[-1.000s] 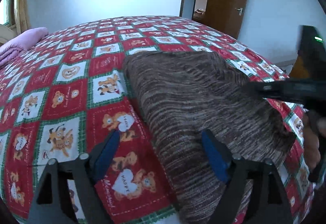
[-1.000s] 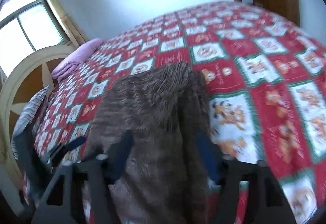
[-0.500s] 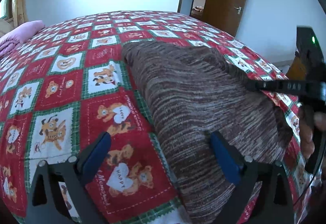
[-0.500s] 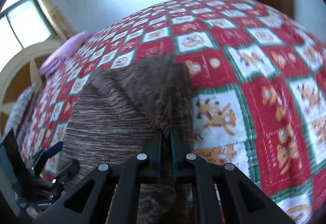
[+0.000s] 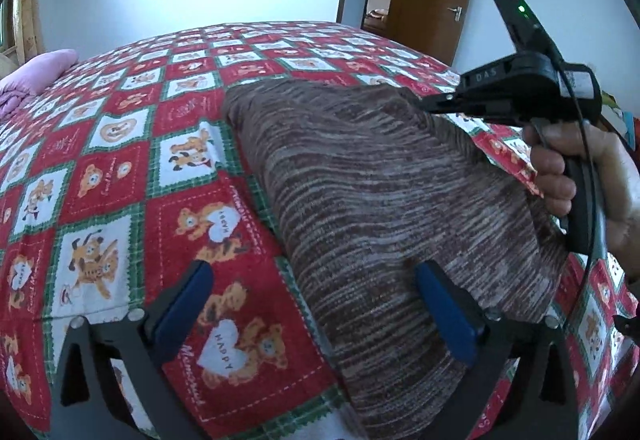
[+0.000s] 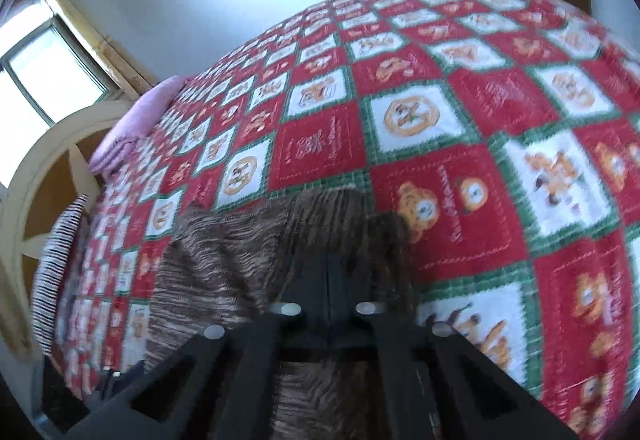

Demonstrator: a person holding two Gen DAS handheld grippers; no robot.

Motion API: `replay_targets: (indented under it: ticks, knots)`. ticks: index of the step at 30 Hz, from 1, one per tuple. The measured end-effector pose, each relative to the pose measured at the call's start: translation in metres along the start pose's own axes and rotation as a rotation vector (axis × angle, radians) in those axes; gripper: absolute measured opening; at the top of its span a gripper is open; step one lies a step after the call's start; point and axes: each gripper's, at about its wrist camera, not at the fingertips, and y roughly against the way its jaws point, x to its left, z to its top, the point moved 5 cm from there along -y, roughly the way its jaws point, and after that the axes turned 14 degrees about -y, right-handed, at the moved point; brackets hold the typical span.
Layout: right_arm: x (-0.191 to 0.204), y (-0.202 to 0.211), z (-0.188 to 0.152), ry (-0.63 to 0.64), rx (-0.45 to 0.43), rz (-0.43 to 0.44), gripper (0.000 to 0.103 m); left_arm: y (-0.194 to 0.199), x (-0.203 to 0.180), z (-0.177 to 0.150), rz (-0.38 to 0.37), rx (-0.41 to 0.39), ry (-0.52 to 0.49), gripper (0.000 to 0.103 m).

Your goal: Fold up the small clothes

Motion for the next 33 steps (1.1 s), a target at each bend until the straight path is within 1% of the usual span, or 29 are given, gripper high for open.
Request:
replay_targets:
  ticks: [1, 2, 3, 4, 6, 7, 8, 9, 10, 11, 13, 15, 16, 17, 18, 19, 21, 23, 24, 26, 27, 29, 30, 32, 33]
  knots:
    - [-0.008, 0.000, 0.004, -0.023, -0.011, -0.015, 0.000, -0.001, 0.001, 0.000, -0.004, 0.004, 0.003, 0.103]
    - [-0.021, -0.005, 0.007, -0.066, 0.004, -0.023, 0.000, -0.001, 0.001, -0.001, -0.007, 0.005, 0.007, 0.103]
    - [-0.030, -0.009, 0.008, -0.082, 0.020, -0.037, 0.000, 0.000, 0.002, -0.001, -0.007, 0.002, 0.012, 0.103]
    - [-0.034, -0.009, 0.007, -0.069, 0.018, -0.046, 0.000, 0.001, 0.003, 0.000, -0.001, -0.004, 0.016, 0.103]
    - [-0.036, -0.001, 0.005, -0.064, -0.001, -0.004, 0.000, 0.002, 0.004, 0.000, 0.002, -0.008, 0.023, 0.103]
    - [-0.034, 0.004, 0.003, -0.079, 0.007, 0.049, 0.000, 0.001, 0.003, -0.001, 0.004, -0.002, 0.023, 0.103]
    - [-0.031, 0.007, 0.002, -0.081, 0.011, 0.063, 0.006, 0.001, 0.003, -0.001, 0.006, 0.000, 0.020, 0.103]
    - [-0.025, 0.008, 0.002, -0.072, 0.011, 0.066, 0.036, 0.002, 0.002, -0.001, 0.012, -0.002, 0.016, 0.103]
    - [-0.017, 0.012, 0.003, -0.050, 0.004, 0.081, 0.055, 0.002, 0.002, -0.001, 0.017, -0.004, 0.013, 0.103]
    - [-0.011, 0.014, 0.004, -0.028, -0.016, 0.088, 0.066, 0.002, 0.002, -0.001, 0.018, -0.004, 0.012, 0.103]
    - [-0.001, 0.012, 0.004, 0.012, -0.016, 0.085, 0.066, 0.002, 0.002, -0.001, 0.019, -0.003, 0.014, 0.103]
    - [0.003, 0.002, 0.003, 0.031, -0.004, 0.029, 0.065, 0.003, 0.003, -0.002, 0.017, -0.005, 0.022, 0.103]
    - [0.003, -0.006, 0.003, 0.039, 0.015, -0.009, 0.060, 0.004, 0.004, -0.002, 0.017, -0.006, 0.029, 0.103]
    - [0.002, -0.016, 0.000, 0.047, 0.052, -0.028, 0.039, 0.004, 0.005, -0.002, 0.016, -0.007, 0.033, 0.103]
    - [0.000, -0.019, -0.001, 0.054, 0.062, -0.035, 0.015, 0.004, 0.005, -0.003, 0.016, -0.008, 0.037, 0.103]
    - [0.002, -0.020, -0.001, 0.068, 0.058, -0.036, 0.008, 0.004, 0.005, -0.003, 0.014, -0.007, 0.038, 0.103]
    - [0.000, -0.013, 0.002, 0.060, 0.027, -0.022, 0.006, 0.003, 0.005, -0.003, 0.008, -0.004, 0.038, 0.103]
    - [-0.008, -0.005, 0.011, 0.009, -0.011, -0.004, 0.005, 0.001, 0.004, -0.003, 0.005, 0.003, 0.037, 0.103]
    - [-0.011, -0.008, 0.011, -0.002, 0.001, -0.004, 0.005, -0.001, 0.005, -0.002, 0.005, 0.008, 0.036, 0.103]
    - [-0.008, -0.020, 0.004, 0.063, 0.031, -0.044, 0.006, 0.000, 0.005, -0.002, 0.011, 0.006, 0.036, 0.103]
    - [-0.006, -0.021, 0.002, 0.089, 0.014, -0.064, 0.006, 0.001, 0.005, -0.002, 0.015, 0.006, 0.036, 0.103]
    - [-0.008, -0.015, 0.001, 0.059, 0.002, -0.048, 0.006, 0.005, 0.007, 0.002, 0.029, 0.007, 0.037, 0.103]
    - [-0.011, -0.009, 0.003, 0.043, -0.013, -0.048, 0.007, 0.009, 0.008, 0.005, 0.041, 0.001, 0.036, 0.103]
    - [-0.011, 0.014, 0.006, 0.057, -0.070, -0.094, 0.008, 0.020, 0.016, 0.019, 0.076, -0.034, 0.033, 0.103]
    - [-0.006, 0.022, 0.003, 0.070, -0.072, -0.066, 0.008, 0.024, 0.021, 0.027, 0.094, -0.057, 0.040, 0.103]
